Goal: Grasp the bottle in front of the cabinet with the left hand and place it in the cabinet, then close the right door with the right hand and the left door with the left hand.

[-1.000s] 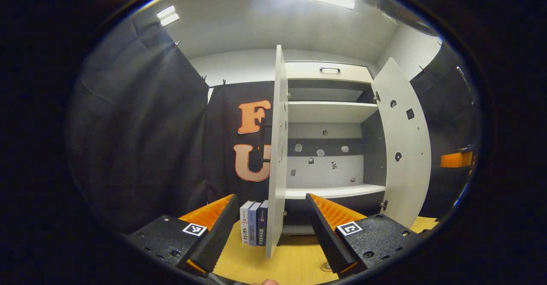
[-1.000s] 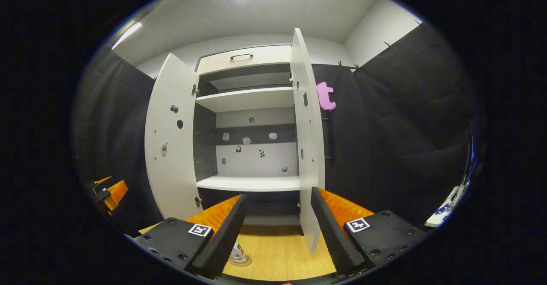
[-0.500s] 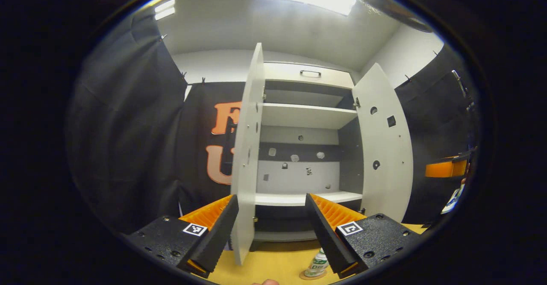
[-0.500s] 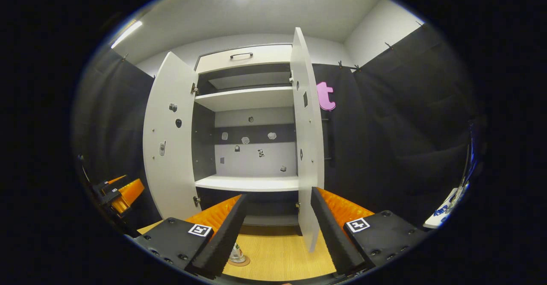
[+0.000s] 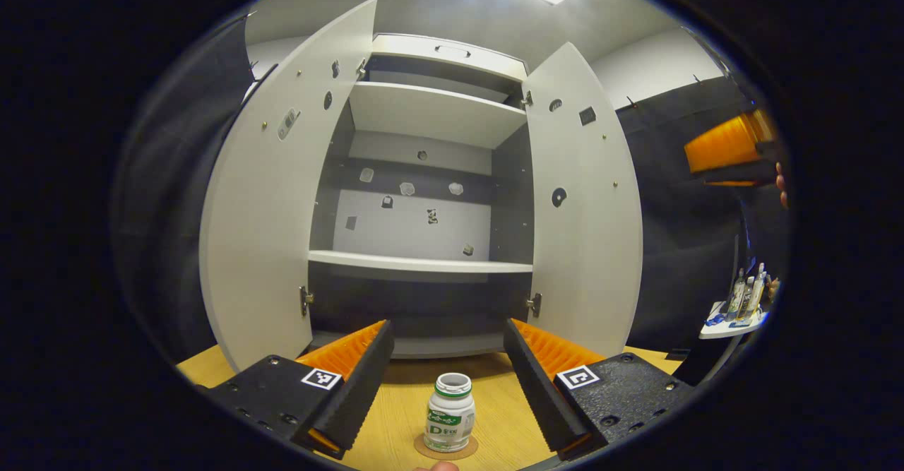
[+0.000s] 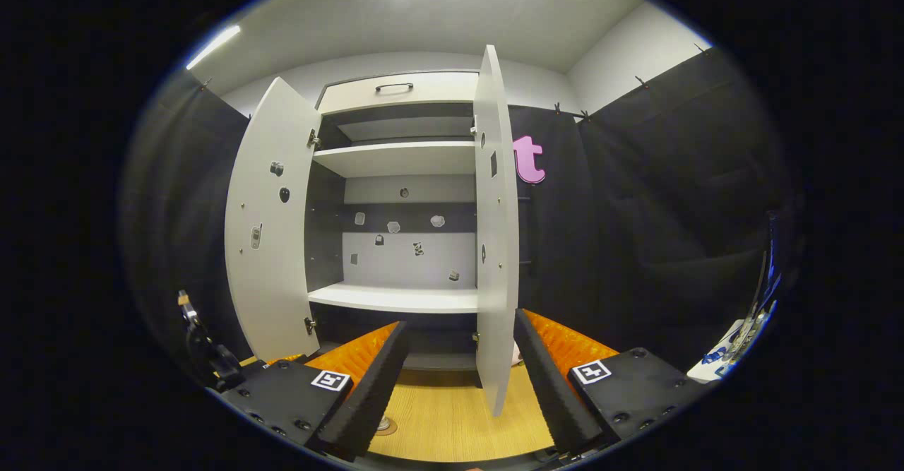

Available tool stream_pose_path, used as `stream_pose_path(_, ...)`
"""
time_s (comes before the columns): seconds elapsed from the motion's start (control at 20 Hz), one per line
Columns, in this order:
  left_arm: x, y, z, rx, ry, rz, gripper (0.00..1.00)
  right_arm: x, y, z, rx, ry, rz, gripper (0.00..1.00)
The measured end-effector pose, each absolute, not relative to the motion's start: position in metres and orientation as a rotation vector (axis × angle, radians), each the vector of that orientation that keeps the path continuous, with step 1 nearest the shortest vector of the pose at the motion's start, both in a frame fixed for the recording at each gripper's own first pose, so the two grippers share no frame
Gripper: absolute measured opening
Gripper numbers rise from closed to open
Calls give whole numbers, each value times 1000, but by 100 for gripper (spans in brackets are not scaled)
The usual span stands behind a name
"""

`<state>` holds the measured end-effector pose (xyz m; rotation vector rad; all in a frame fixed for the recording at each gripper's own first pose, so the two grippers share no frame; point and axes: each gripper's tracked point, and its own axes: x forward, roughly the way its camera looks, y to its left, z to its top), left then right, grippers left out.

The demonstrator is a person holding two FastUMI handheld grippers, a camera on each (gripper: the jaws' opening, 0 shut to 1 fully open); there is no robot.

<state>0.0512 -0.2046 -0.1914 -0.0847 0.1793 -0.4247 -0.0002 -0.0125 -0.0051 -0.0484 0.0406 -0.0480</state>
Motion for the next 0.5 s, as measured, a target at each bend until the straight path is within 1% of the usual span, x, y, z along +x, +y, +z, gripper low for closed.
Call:
stream_pose_path(0.05,48,-209,-210,-85,203,-421,96,-1,-13,-5,-56,45,-54,98)
stream_pose_path(0.1,47,-212,-231,-85,235,-410,99,-2,-15,-7,-61,51,-62,98)
stream_pose_path(0.15,47,-214,-251,-94,273,-394,96,-2,-15,-10,-62,59,-63,98)
stream_pose_path(0.2,45,-212,-269,-108,311,-375,96,-1,-12,-12,-58,64,-59,98)
stream_pose_path(0.35,43,-207,-309,-104,370,-344,96,0,-5,-18,-28,69,-39,98)
stream_pose_path(0.5,40,-207,-339,-94,418,-342,96,-1,5,-27,8,88,-23,98)
